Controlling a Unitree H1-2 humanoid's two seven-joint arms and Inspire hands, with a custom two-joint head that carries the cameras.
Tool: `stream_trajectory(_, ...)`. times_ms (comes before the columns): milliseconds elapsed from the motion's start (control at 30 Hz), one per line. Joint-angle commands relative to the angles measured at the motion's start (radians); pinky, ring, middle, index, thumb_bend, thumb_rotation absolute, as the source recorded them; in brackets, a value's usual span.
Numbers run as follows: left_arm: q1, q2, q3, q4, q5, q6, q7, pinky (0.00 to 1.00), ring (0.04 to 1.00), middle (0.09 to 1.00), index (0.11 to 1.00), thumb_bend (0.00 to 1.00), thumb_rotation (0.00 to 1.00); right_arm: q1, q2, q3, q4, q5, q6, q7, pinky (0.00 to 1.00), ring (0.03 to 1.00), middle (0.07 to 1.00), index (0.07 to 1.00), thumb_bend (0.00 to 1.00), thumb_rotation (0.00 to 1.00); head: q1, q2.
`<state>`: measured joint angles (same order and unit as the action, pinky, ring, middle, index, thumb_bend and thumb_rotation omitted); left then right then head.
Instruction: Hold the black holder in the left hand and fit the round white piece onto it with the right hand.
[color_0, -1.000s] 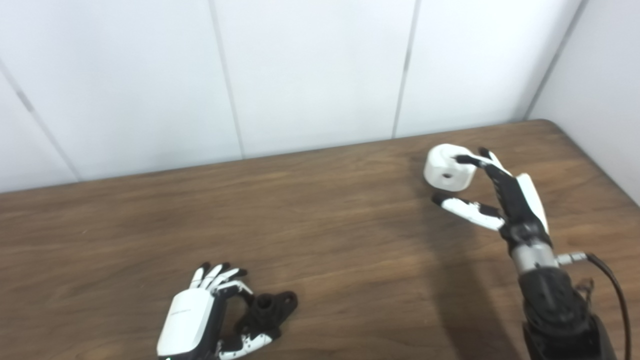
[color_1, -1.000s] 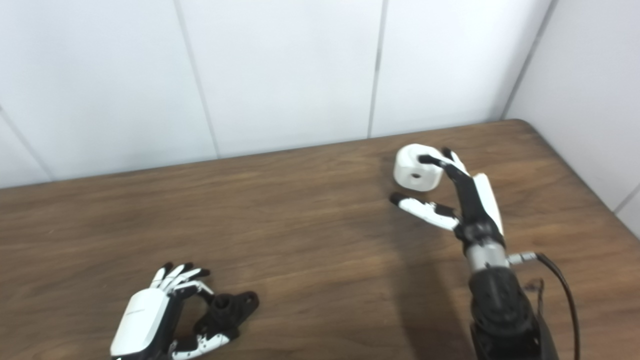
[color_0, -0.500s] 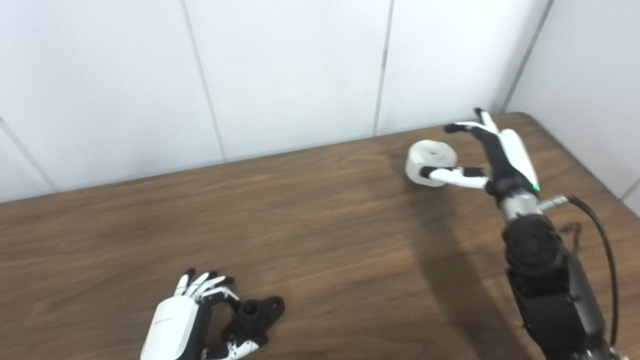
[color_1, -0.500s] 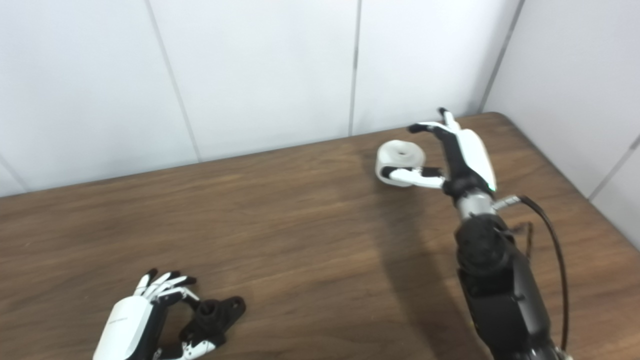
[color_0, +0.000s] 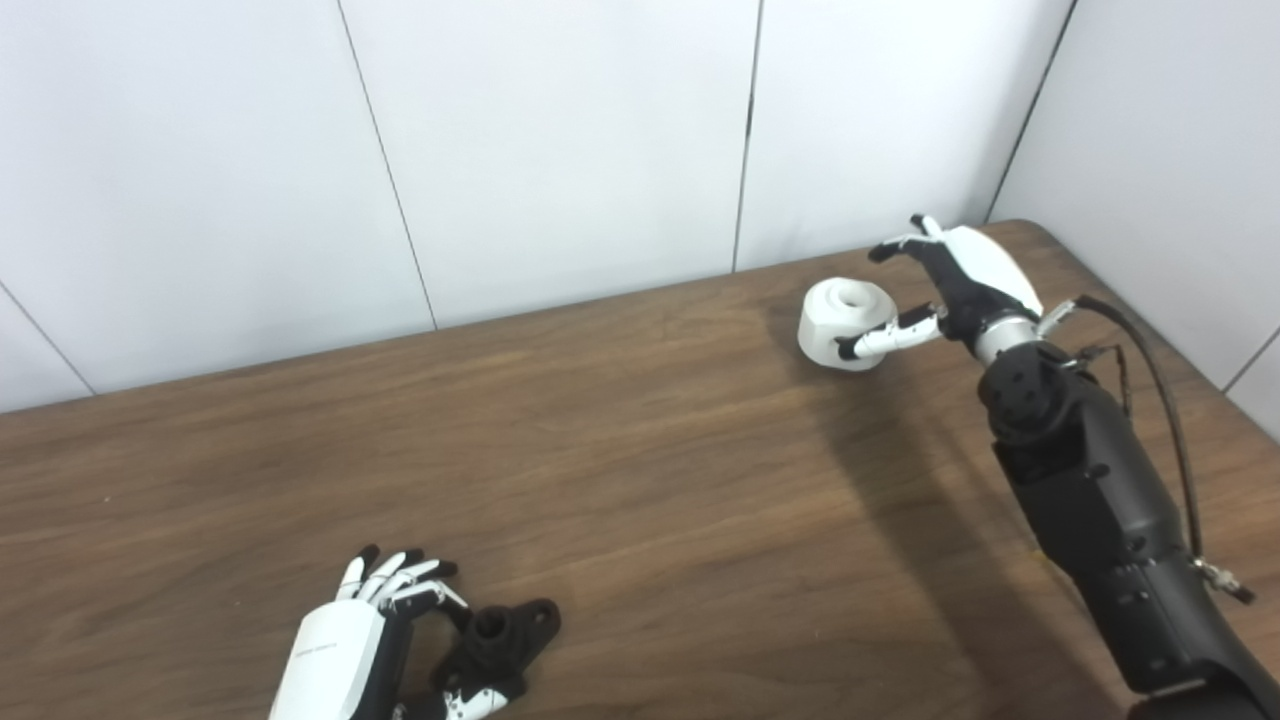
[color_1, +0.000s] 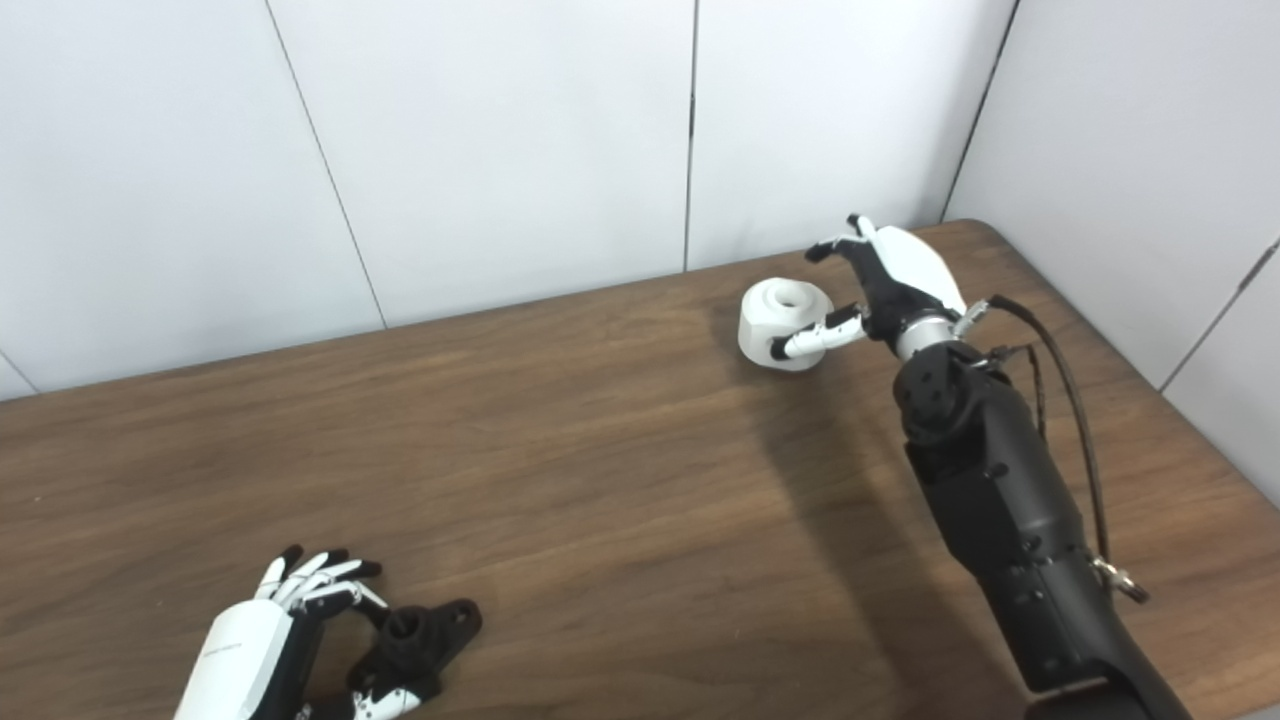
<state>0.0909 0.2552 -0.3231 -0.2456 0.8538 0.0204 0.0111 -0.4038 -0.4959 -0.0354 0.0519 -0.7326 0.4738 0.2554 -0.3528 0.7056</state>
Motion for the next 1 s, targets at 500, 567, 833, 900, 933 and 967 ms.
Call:
stream_trajectory(500,0.006,0.005,0.013,-0.016,0.02,-0.003,-0.016,1.0,0.888,0.792,0.485,0.52,0.05,-0.102,-0.067,0.057,0.048,-0.103,-0.006,0.085,1.0,1.0,1.0,0.792,0.91,0.25,0.004,-0.006)
stream_trajectory(567,0.005,0.006,0.012,-0.012,0.021,-0.006,-0.015,1.0,0.888,0.792,0.485,0.52,0.05,-0.098,-0.071,0.064,0.045,-0.1,-0.006,0.078,1.0,1.0,1.0,0.786,0.91,0.25,0.003,-0.009)
stream_trajectory(833,0.002,0.003,0.011,-0.002,0.022,-0.006,-0.014,1.0,0.886,0.789,0.485,0.52,0.05,-0.095,-0.074,0.059,0.049,-0.094,-0.005,0.076,1.0,1.0,1.0,0.782,0.88,0.25,-0.013,-0.018)
stream_trajectory(900,0.002,0.004,0.009,0.002,0.024,-0.011,-0.009,1.0,0.885,0.788,0.484,0.52,0.05,-0.095,-0.072,0.053,0.052,-0.087,-0.005,0.078,1.0,1.0,1.0,0.782,0.87,0.25,-0.013,-0.018)
stream_trajectory(933,0.002,0.004,0.007,0.003,0.025,-0.014,-0.006,1.0,0.884,0.788,0.484,0.52,0.05,-0.093,-0.074,0.056,0.055,-0.082,-0.005,0.074,1.0,1.0,1.0,0.777,0.86,0.25,-0.007,-0.028)
stream_trajectory(967,0.002,0.004,0.006,0.004,0.027,-0.016,-0.004,1.0,0.882,0.786,0.484,0.52,0.05,-0.092,-0.076,0.058,0.057,-0.078,-0.005,0.071,1.0,1.0,1.0,0.771,0.86,0.25,-0.007,-0.028)
